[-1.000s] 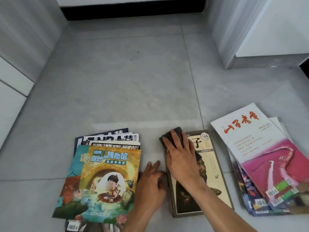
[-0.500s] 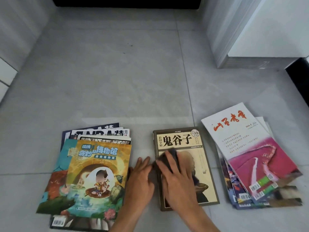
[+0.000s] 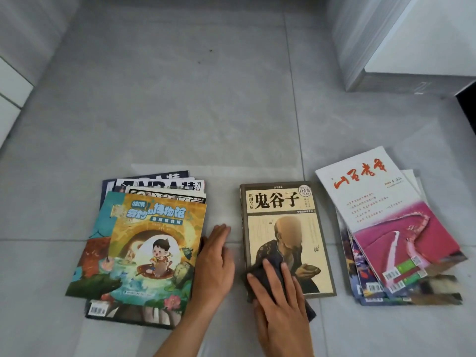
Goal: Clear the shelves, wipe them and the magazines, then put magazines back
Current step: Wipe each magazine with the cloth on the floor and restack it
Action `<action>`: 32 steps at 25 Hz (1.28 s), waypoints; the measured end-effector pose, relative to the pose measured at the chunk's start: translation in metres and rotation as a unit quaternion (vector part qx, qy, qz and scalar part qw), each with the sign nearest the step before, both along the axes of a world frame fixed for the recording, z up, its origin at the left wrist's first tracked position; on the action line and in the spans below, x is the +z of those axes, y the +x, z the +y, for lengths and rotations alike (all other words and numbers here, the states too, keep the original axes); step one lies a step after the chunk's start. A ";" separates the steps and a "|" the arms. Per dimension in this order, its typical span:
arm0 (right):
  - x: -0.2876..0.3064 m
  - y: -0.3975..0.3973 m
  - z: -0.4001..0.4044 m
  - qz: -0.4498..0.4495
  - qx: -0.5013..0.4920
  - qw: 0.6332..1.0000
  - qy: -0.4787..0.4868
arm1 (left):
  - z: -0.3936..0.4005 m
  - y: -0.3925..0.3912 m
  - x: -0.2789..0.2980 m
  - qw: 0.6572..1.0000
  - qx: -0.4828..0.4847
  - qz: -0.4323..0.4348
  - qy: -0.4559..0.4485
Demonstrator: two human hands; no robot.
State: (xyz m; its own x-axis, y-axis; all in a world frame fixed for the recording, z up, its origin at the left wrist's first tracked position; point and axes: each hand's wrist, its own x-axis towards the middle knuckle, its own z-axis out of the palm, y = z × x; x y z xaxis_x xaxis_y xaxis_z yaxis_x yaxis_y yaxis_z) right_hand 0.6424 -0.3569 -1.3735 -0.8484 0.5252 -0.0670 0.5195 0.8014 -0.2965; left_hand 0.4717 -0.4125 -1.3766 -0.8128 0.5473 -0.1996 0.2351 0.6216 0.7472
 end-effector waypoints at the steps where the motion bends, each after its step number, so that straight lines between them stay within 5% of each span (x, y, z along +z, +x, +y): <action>1: -0.001 0.010 -0.008 -0.006 -0.010 1.000 -0.007 | -0.002 0.002 -0.004 1.000 -0.011 0.008 0.009; 4: -0.002 -0.012 0.005 0.003 -0.016 1.000 -0.023 | -0.006 0.005 -0.013 0.999 -0.034 0.023 0.012; 7: -0.002 -0.071 0.059 0.033 -0.008 0.999 -0.033 | -0.008 0.003 -0.011 0.997 -0.004 -0.054 0.060; 11: 0.007 -0.139 0.129 0.039 -0.167 0.984 -0.046 | -0.012 0.002 -0.014 0.997 -0.048 -0.046 0.039; 13: 0.008 -0.148 0.118 0.030 -0.124 0.991 -0.042 | -0.013 0.001 -0.015 0.998 -0.060 -0.029 0.017; 16: 0.002 -0.119 0.120 0.035 0.050 0.998 0.002 | -0.012 0.001 -0.018 0.997 -0.078 0.004 -0.013; 21: -0.001 -0.076 0.161 0.037 -0.186 0.982 -0.012 | -0.011 0.003 -0.017 0.997 -0.071 0.000 -0.042; 26: 0.000 -0.082 0.045 0.051 -0.039 0.998 0.024 | -0.010 0.002 -0.014 0.997 -0.079 0.019 -0.011; 29: -0.001 -0.048 0.052 0.045 0.063 0.996 0.051 | -0.009 0.000 -0.015 0.996 -0.085 0.027 -0.007; 32: -0.008 -0.008 0.099 0.048 -0.081 0.995 0.039 | -0.008 0.001 -0.012 0.996 -0.087 0.023 -0.029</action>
